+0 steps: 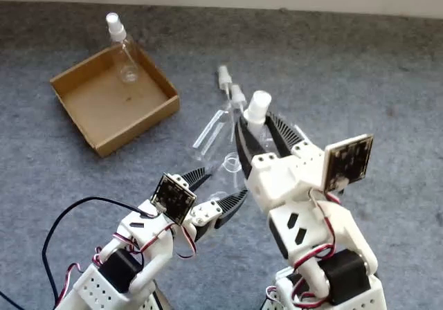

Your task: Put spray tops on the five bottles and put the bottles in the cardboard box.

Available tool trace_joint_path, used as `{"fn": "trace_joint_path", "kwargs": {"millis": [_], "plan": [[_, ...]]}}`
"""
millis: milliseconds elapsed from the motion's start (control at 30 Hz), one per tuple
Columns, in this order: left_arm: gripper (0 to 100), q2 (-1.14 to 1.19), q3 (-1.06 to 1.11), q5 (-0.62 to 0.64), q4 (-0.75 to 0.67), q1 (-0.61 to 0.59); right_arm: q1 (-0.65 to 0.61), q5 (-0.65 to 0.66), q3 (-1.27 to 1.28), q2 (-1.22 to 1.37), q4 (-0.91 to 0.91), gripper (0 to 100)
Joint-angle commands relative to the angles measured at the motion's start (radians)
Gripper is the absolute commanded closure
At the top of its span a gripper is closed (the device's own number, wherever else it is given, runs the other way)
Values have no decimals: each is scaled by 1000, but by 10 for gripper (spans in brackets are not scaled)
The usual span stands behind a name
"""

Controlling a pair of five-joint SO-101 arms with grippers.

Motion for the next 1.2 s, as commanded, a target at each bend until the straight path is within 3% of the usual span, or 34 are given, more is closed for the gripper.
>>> {"fn": "trace_joint_path", "kwargs": {"millis": [0, 333, 600, 900, 1033, 1167], "plan": [[889, -10, -15, 12, -28, -10, -45, 55, 58, -81, -22, 985], [889, -10, -15, 12, -28, -12, -97, 77, 117, -107, 85, 984], [889, -10, -15, 12, -28, -12, -101, 80, 120, -107, 183, 874], [889, -10, -13, 12, -25, -13, -107, 216, 124, -107, 219, 872], [889, -10, -10, 12, -26, -56, -196, 344, 117, -107, 260, 871], [889, -10, -10, 12, -25, -73, -193, 368, 116, -107, 275, 871]]}}
